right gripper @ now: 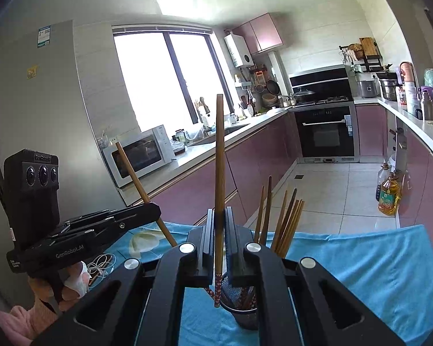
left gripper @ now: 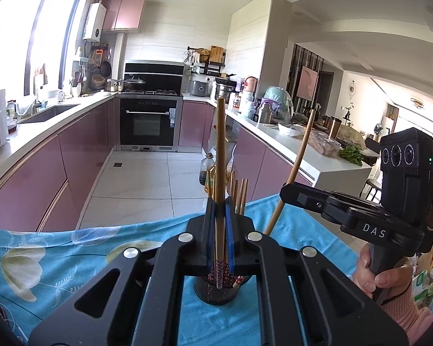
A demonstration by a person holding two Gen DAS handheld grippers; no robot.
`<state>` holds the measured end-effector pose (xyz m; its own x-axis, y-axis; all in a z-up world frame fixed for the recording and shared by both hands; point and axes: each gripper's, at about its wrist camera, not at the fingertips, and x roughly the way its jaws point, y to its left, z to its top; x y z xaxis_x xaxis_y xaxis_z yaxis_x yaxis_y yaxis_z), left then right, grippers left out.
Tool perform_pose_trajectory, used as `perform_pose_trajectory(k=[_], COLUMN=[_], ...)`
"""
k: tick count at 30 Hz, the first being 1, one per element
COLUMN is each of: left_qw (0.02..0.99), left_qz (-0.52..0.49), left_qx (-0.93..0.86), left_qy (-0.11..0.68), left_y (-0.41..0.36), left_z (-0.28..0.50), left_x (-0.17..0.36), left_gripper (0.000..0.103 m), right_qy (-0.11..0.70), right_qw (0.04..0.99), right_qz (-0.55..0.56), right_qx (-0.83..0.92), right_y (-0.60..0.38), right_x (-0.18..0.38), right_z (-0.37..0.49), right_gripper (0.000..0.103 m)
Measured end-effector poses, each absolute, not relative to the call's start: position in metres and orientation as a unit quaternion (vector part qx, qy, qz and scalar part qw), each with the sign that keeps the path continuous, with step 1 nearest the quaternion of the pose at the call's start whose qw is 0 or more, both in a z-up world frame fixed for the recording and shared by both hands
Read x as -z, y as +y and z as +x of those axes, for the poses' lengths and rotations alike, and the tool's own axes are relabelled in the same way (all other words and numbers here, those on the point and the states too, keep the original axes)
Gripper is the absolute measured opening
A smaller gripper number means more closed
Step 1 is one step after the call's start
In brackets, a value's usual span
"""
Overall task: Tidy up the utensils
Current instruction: 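Lower both chopsticks into the mesh cup among the others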
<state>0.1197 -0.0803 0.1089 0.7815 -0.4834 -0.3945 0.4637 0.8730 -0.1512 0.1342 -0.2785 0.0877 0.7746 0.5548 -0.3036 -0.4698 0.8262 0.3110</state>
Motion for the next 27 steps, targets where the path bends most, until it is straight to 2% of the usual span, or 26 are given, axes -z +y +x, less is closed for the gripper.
perform_pose_trajectory(k=[27], left_qw=[0.943], left_qz=[-0.026], left_qx=[0.25], left_qy=[0.218], left_y=[-0.091], left_z=[0.139], left_x=[-0.114], left_gripper=[0.008], right_qy=[0.206], right_qw=[0.939], right_qz=[0.11], right_qx=[-0.253], right_y=[-0.273], right_x=[-0.08], right_z=[0.151], right_gripper=[0.006])
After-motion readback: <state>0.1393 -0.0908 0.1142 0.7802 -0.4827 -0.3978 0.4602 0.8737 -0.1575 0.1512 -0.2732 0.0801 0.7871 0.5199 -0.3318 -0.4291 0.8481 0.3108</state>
